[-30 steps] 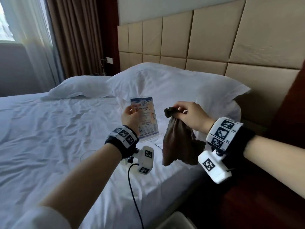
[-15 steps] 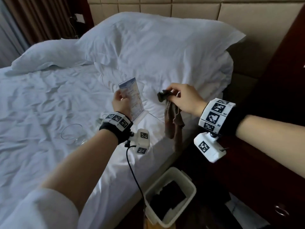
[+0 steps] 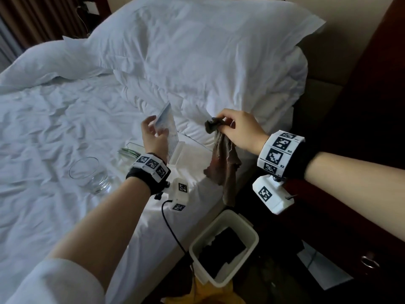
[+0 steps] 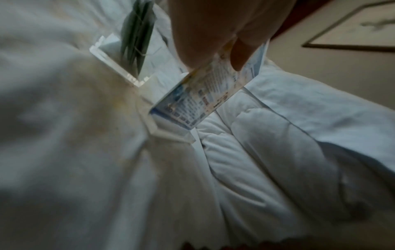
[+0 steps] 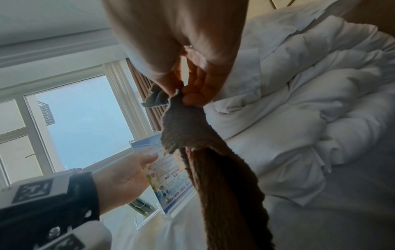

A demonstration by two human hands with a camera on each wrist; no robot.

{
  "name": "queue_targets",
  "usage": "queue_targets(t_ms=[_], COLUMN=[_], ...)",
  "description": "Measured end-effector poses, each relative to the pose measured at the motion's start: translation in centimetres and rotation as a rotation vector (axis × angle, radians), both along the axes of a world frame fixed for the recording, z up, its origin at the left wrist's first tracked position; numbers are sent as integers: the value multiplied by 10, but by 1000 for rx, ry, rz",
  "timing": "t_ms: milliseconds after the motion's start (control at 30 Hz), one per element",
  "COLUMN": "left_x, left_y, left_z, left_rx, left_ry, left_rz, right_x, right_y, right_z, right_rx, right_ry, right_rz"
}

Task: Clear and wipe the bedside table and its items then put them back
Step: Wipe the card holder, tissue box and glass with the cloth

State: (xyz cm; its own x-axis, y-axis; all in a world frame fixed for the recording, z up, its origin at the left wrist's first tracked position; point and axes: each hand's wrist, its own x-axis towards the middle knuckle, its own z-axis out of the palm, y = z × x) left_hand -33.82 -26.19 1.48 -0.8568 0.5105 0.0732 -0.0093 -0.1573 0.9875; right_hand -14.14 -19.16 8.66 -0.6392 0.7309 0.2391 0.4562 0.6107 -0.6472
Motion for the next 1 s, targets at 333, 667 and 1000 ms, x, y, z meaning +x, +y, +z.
queue_targets(t_ms=[333, 667, 1000], left_x=[-23, -43, -60], left_y=[-38, -69, -70], left_z=[21, -14, -33], left_rx=[-595, -901, -771], left_ry=[644, 403, 260], left_rz=[-218, -56, 32], right_x=[-4, -11, -12], right_y=[-11, -19, -32], right_z=[3, -5, -38], right_rx=[20, 13, 6], right_ry=[-22, -37, -71], right_rz=[26, 45, 40])
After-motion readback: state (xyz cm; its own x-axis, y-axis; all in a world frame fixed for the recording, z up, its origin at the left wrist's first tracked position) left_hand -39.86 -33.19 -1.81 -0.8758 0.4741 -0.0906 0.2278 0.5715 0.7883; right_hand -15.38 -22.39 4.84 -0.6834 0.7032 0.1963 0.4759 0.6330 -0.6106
